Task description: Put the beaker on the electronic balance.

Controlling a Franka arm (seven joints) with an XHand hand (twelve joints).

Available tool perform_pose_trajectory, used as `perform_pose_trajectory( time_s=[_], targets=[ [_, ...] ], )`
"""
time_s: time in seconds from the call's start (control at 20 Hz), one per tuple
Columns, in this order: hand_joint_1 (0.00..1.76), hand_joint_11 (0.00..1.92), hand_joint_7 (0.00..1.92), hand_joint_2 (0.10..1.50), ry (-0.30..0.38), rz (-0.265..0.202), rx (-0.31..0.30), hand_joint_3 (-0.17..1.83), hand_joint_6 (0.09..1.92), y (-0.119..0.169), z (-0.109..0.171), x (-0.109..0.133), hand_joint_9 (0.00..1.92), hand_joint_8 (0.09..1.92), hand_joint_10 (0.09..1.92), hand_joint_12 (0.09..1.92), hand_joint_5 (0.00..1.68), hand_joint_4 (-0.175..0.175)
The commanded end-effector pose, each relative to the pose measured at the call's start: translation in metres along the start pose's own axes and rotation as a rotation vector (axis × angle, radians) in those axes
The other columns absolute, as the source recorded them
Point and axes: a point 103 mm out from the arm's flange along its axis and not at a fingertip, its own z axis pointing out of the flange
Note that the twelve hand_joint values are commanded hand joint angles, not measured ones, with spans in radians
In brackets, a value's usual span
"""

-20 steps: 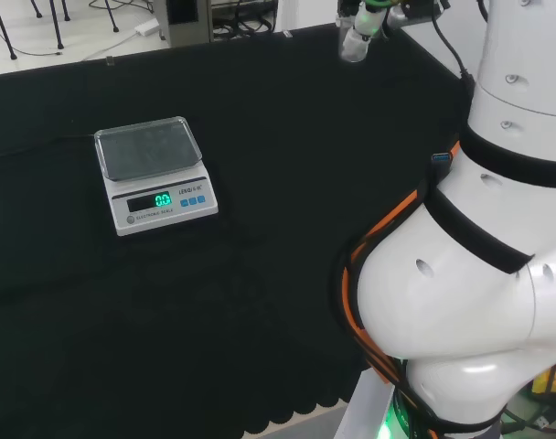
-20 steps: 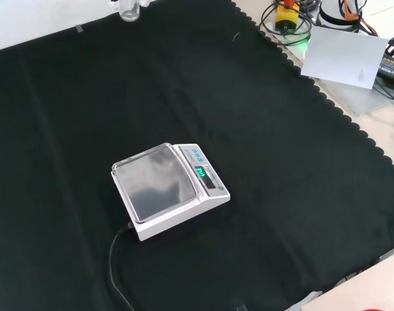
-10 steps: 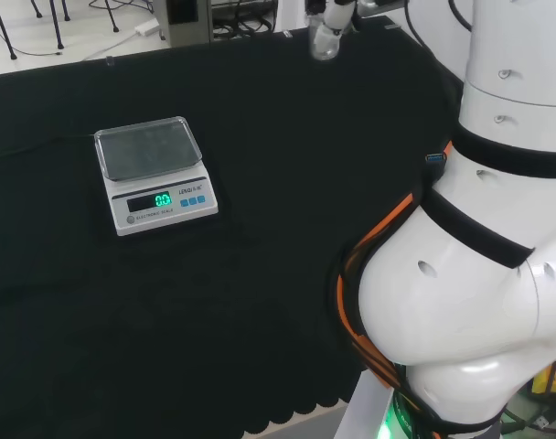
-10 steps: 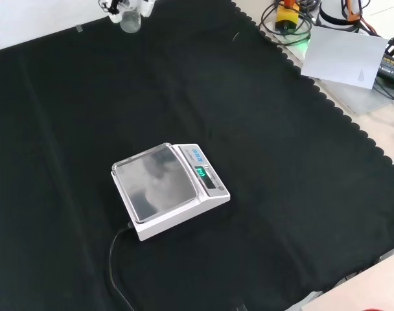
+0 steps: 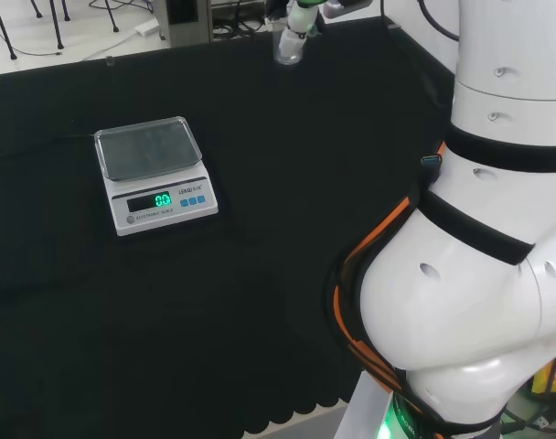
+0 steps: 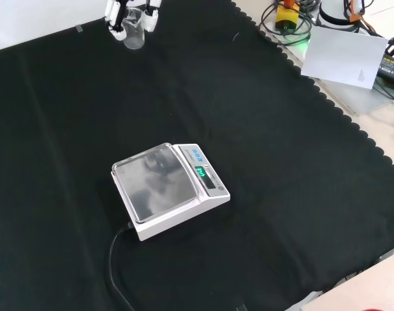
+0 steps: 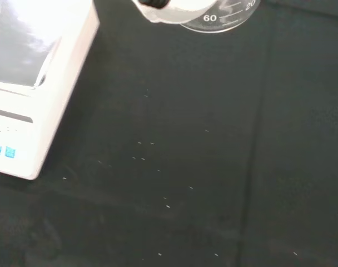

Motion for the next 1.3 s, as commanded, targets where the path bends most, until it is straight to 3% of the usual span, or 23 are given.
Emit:
perform_pose_trajectory(
  time_s=[0.05,0.15,0.2,0.3,0.65,1.3],
  targets=[
    [1.26,1.18,0.97,1.13,-0.005,-0.060,-0.009,0.00,1.08,0.013,-0.004,0.024,1.18,1.08,0.93,0.82,0.93,-0.175],
    [1.26,1.18,0.97,1.13,-0.024,-0.100,-0.007,0.00,1.08,0.018,-0.004,0.034,1.18,1.08,0.92,0.82,0.93,-0.175],
    [1.26,1.18,0.97,1.13,0.011,-0.122,-0.026,0.00,1.08,0.016,-0.004,0.032,1.18,1.08,0.92,0.82,0.93,-0.175],
    [1.26,1.18,0.97,1.13,-0.020,-0.128,-0.010,0.00,1.08,0.032,0.003,0.057,1.18,1.08,0.92,0.82,0.93,-0.175],
    [1.26,1.19,0.97,1.13,0.015,-0.274,-0.020,0.00,1.07,0.069,0.010,0.114,1.18,1.08,0.92,0.82,0.93,-0.175],
    [1.26,1.19,0.98,1.12,-0.016,-0.437,0.021,0.00,1.07,0.112,0.021,0.207,1.18,1.07,0.92,0.82,0.94,-0.175]
  ],
)
